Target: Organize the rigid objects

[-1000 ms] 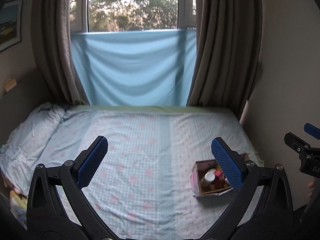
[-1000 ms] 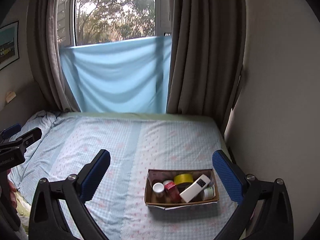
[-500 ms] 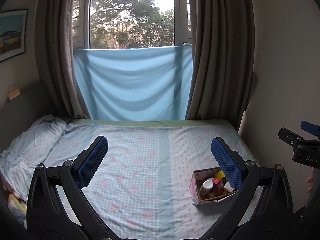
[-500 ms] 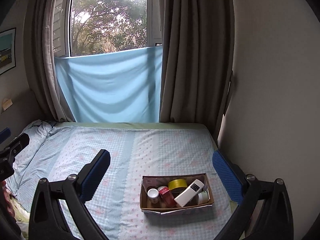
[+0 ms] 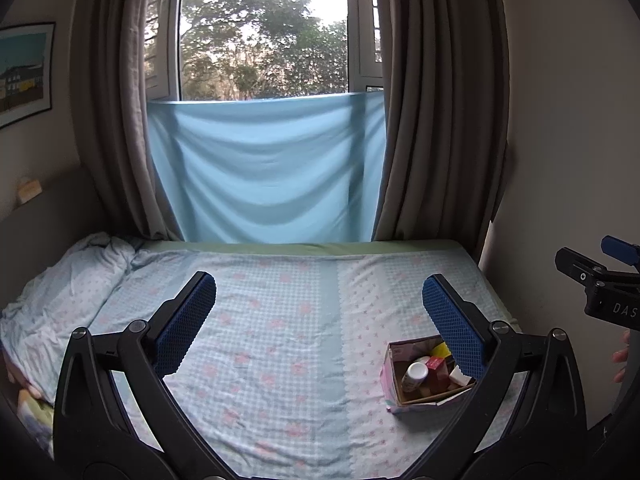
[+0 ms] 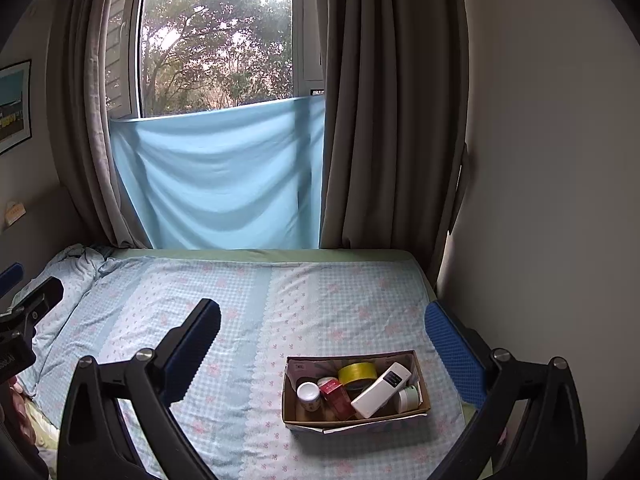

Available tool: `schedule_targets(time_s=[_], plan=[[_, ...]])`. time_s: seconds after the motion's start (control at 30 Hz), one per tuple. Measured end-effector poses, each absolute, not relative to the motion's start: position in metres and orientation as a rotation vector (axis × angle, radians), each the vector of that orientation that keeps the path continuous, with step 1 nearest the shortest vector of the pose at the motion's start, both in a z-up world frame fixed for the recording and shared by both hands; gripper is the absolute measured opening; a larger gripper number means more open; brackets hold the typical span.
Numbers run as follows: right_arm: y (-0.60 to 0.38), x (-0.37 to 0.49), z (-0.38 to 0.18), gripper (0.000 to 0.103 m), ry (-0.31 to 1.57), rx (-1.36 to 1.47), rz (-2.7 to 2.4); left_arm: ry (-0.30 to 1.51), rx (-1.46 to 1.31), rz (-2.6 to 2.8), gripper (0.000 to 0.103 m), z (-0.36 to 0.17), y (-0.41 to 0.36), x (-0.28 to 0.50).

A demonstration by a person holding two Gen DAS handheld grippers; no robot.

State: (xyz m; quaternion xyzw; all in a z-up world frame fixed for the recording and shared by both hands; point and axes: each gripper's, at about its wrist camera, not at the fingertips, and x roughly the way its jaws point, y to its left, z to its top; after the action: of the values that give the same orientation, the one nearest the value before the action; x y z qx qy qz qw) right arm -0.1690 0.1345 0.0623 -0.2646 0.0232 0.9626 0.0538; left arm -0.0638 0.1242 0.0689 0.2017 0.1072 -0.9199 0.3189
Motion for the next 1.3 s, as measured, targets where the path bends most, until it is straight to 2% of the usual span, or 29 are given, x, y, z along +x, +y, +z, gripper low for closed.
schedule_targets(time_s=[1.3], plan=[[0.122, -0.171, 0.072, 0.102, 0.044, -0.769, 2.947, 0.259, 0.497, -2.420, 0.103, 0.074, 0.112, -0.052]])
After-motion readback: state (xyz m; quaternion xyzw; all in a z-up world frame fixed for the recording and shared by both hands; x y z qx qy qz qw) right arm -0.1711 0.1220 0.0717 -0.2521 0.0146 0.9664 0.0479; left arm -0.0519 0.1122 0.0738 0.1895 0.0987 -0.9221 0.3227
